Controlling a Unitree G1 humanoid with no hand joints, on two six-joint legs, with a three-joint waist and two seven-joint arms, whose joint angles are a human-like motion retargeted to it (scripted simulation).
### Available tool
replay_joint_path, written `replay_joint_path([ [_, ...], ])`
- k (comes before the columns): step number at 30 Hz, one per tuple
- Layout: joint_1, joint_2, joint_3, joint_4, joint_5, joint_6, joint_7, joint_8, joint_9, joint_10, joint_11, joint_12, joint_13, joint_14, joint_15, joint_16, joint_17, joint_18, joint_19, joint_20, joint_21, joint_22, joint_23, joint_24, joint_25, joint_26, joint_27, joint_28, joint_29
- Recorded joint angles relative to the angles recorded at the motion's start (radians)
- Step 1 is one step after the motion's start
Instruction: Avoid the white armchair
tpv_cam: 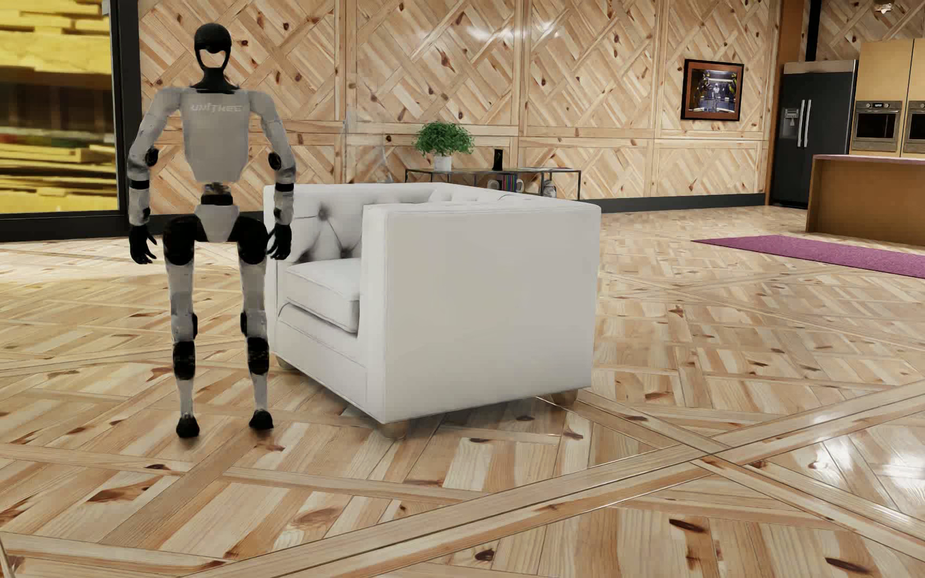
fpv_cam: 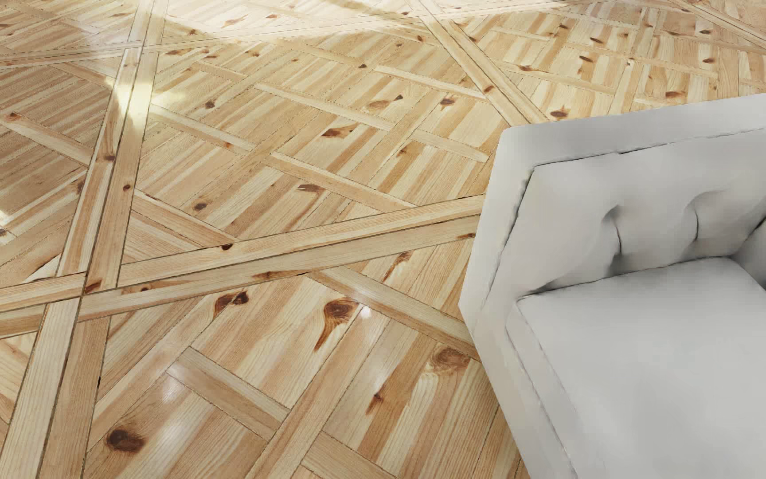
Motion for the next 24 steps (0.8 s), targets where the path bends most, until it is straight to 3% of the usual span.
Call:
replay_joint_path([
  [7, 0.011, 0.079, 0.0, -0.013, -0.021, -0.005, 0.0, 0.0, -0.014, -0.018, -0.068, -0.049, 0.002, -0.033, -0.048, -0.037, 0.003, 0.0, 0.0, 0.027, 0.112, -0.037, 0.05, 0.0, 0.0, 0.0, 0.0, 0.0, 0.0],
  [13, -0.003, 0.101, 0.021, -0.014, -0.022, -0.011, 0.0, 0.0, -0.014, -0.01, -0.078, -0.035, -0.022, -0.044, -0.081, -0.071, -0.013, 0.0, 0.0, -0.014, 0.069, -0.118, 0.061, 0.0, 0.0, 0.0, 0.0, 0.0, 0.0],
  [20, -0.029, 0.128, 0.066, -0.036, -0.035, -0.016, 0.0, 0.0, -0.027, 0.031, -0.078, -0.008, -0.029, -0.067, -0.142, -0.062, -0.02, 0.0, 0.0, -0.029, 0.027, -0.044, 0.021, 0.0, 0.0, 0.0, 0.0, 0.0, 0.0],
  [24, -0.004, 0.016, 0.075, -0.068, -0.07, -0.018, 0.0, 0.0, -0.019, 0.029, 0.101, 0.003, -0.028, -0.112, -0.123, -0.056, -0.025, 0.0, 0.0, -0.036, -0.018, 0.012, 0.012, 0.0, 0.0, 0.0, 0.0, 0.0, 0.0],
])
